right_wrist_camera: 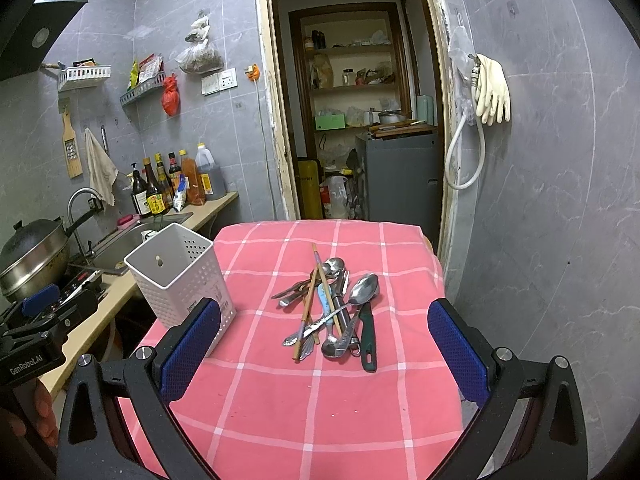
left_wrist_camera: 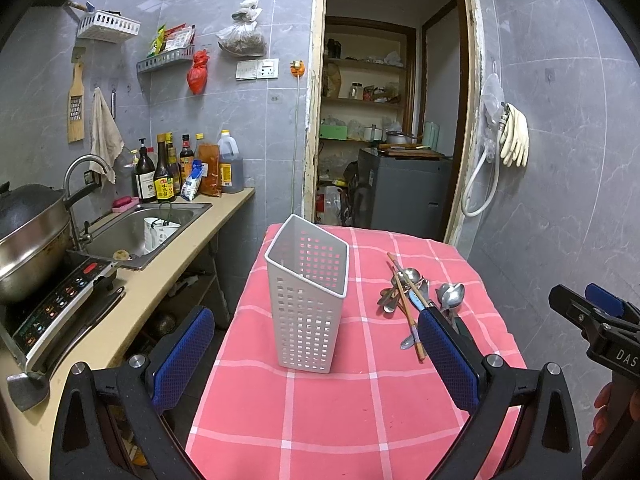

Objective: Organize utensils

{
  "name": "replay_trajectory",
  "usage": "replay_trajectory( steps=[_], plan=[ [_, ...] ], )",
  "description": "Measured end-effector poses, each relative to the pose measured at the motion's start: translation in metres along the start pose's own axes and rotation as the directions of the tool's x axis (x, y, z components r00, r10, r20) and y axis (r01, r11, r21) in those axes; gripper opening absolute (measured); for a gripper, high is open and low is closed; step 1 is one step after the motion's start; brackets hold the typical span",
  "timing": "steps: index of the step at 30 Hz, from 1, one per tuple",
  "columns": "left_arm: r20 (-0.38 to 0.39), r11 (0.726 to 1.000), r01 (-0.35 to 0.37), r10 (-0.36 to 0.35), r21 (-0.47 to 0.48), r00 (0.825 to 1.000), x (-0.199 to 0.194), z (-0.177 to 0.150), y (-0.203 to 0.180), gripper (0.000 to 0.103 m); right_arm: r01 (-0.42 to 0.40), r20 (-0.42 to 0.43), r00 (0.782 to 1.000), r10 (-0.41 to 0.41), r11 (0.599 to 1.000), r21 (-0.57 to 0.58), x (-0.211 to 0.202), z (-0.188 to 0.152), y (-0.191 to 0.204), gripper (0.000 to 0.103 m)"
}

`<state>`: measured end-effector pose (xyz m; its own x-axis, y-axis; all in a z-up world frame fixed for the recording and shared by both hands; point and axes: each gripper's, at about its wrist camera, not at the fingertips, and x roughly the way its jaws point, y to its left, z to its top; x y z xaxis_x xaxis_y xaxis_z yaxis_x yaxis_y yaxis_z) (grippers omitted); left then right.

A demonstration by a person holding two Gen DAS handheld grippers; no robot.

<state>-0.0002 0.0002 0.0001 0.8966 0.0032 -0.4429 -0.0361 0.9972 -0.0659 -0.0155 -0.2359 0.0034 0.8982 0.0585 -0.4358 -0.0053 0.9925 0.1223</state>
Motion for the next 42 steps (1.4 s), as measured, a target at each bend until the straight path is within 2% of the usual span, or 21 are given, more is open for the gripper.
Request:
replay_trajectory(
  steps=[34, 42],
  plan=[
    [-0.005, 1.0, -0.003, 0.003, 0.007, 1.0, 0.0, 0.0, -0.001, 0.102, -0.002, -0.012, 1.0, 0.002, 1.0, 0.009, 0.004, 0.0, 0.0, 0.102],
    [-0.007, 1.0, -0.002, 0.002, 0.008, 1.0, 0.0, 0.0, 0.0, 0.102, 0.001, -0.019, 1.0, -0.001, 1.0, 0.013, 0.001, -0.013, 0.001, 0.102]
  ],
)
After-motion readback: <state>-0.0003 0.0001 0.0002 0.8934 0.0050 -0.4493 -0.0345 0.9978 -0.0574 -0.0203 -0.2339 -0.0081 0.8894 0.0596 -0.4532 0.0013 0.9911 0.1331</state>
